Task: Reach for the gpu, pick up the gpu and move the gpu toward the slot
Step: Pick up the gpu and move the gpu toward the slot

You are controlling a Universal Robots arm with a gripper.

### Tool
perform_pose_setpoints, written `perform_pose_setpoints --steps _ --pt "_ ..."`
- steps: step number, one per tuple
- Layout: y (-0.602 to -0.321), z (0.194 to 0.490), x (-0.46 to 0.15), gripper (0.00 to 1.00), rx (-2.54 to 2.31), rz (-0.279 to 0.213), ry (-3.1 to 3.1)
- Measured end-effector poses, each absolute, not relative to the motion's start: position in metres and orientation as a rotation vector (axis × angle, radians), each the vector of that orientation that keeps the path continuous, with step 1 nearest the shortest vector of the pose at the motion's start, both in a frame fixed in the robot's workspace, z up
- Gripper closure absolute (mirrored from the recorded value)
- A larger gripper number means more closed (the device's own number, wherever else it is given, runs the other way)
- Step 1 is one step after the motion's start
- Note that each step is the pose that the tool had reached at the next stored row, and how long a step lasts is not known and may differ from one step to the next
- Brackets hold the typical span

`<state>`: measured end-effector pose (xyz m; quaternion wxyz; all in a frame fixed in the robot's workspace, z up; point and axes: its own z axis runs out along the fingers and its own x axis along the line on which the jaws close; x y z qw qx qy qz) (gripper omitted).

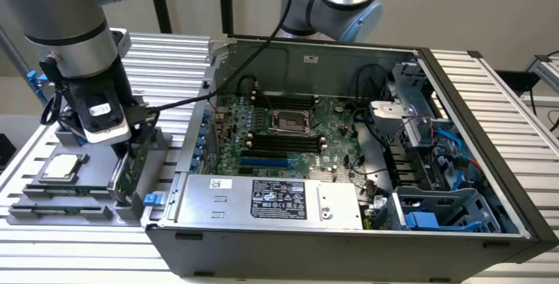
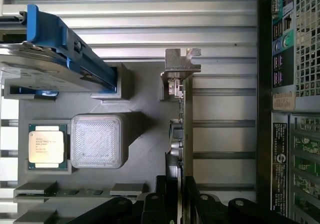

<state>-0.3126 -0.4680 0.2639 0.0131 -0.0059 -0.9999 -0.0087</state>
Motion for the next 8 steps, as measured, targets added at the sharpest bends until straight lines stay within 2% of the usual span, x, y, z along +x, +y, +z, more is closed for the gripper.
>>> perform_pose_setpoints --steps 8 --pt "-0.468 0.289 -0.306 0.74 -0.019 -0.027 -3.091"
